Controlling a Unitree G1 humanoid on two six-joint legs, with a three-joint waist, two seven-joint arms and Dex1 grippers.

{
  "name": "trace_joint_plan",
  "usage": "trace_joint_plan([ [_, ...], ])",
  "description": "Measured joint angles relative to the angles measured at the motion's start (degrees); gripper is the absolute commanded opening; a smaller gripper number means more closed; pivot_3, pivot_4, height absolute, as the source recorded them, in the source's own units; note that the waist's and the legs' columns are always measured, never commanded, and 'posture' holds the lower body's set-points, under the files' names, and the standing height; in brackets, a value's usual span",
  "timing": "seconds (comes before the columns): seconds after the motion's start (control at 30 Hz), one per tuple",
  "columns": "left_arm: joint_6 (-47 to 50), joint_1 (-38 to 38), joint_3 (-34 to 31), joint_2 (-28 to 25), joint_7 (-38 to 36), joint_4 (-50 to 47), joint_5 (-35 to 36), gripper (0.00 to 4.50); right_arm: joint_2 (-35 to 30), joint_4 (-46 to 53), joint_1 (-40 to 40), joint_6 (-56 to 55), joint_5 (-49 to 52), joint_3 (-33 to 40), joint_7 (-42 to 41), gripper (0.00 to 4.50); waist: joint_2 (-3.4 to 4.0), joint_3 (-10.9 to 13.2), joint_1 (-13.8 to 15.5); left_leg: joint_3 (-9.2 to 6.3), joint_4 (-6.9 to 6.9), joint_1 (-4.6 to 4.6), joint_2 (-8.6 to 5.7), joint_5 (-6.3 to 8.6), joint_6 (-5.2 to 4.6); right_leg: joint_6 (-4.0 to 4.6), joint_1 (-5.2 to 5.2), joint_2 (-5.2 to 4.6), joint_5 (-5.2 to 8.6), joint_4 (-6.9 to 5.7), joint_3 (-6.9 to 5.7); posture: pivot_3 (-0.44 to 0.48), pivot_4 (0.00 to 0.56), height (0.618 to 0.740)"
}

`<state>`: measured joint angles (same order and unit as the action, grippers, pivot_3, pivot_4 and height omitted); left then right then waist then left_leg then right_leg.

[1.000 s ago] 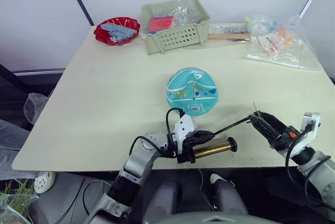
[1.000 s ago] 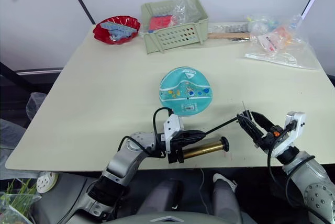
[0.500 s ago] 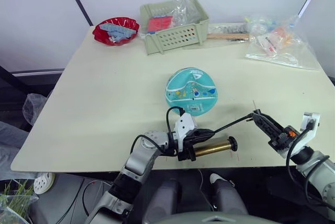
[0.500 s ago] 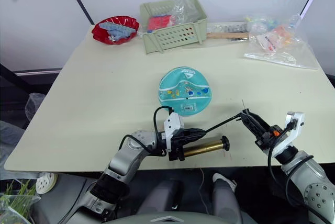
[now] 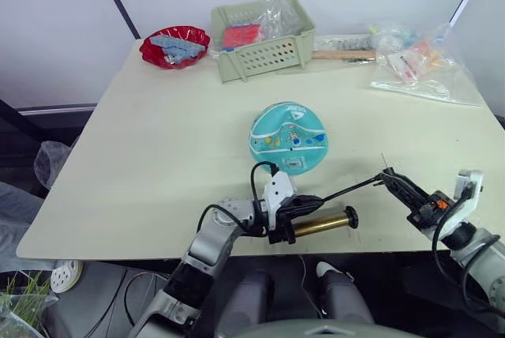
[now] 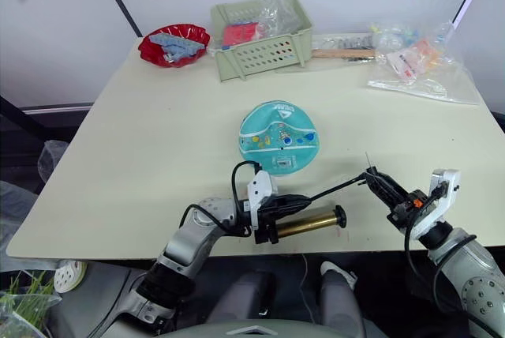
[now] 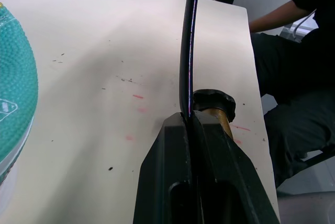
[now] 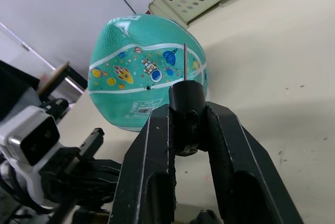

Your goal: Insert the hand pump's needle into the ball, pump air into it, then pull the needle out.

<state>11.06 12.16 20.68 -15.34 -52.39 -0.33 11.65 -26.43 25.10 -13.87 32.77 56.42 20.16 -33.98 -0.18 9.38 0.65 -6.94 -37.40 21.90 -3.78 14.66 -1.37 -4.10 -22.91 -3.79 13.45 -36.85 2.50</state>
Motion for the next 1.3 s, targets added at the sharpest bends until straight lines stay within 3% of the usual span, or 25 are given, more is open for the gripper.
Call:
trace_joint_plan([
  [0.07, 0.1, 0.0, -0.6, -0.6, -0.3, 0.0, 0.4, 1.32, -0.2, -0.1, 0.2, -1.5, -2.0, 0.0, -0.7, 0.33, 0.00, 0.0, 0.0, 0.00, 0.00, 0.00, 0.01, 0.00, 0.00, 0.00, -0.01, 0.01, 0.00, 0.00, 0.00, 0.000, 0.150, 0.740],
  [0.27, 0.4, -0.8, -2.8, -3.8, -1.9, -0.3, 2.1, 4.26, -1.4, -1.5, 1.2, -4.5, -6.1, 0.1, -2.9, 0.33, 0.01, 0.0, 0.0, 0.01, 0.00, 0.00, 0.01, 0.00, 0.00, 0.00, -0.01, 0.01, 0.00, 0.00, 0.01, 0.000, 0.150, 0.740],
  [0.3, 0.7, -1.6, -3.2, -4.5, -2.5, -0.8, 2.6, 4.45, -2.0, -1.6, 1.3, -5.0, -6.7, 0.4, -3.7, 0.33, 0.00, 0.0, 0.0, 0.01, 0.01, 0.01, 0.01, 0.00, 0.00, 0.01, -0.02, 0.00, 0.00, 0.00, 0.01, 0.000, 0.150, 0.740],
  [0.83, 1.1, -5.1, -13.9, -13.0, -4.2, -10.1, 9.1, 4.45, -12.0, -1.6, 1.0, -18.7, -17.7, 2.7, -20.2, 0.33, 0.00, 0.0, 0.0, 0.02, 0.02, 0.03, 0.04, 0.00, 0.00, 0.01, -0.05, -0.02, 0.00, 0.02, 0.01, 0.000, 0.150, 0.740],
  [1.1, 4.3, 0.9, -20.4, -14.0, 1.2, -11.5, 10.9, 4.45, -13.8, -1.6, 1.0, -22.1, -19.0, 2.7, -24.4, 0.33, -0.03, 0.1, 0.1, 0.01, 0.02, 0.04, 0.03, 0.00, 0.01, 0.01, -0.05, -0.02, -0.01, 0.02, 0.00, 0.000, 0.150, 0.740],
  [1.3, 6.6, 5.9, -21.5, -14.5, 4.1, -11.5, 10.4, 4.45, -13.8, -1.5, 1.0, -22.2, -19.6, 2.7, -24.4, 0.33, -0.06, 0.1, 0.1, 0.02, 0.02, 0.04, 0.02, 0.00, 0.02, 0.01, -0.05, -0.01, -0.01, 0.02, 0.01, 0.000, 0.150, 0.740],
])
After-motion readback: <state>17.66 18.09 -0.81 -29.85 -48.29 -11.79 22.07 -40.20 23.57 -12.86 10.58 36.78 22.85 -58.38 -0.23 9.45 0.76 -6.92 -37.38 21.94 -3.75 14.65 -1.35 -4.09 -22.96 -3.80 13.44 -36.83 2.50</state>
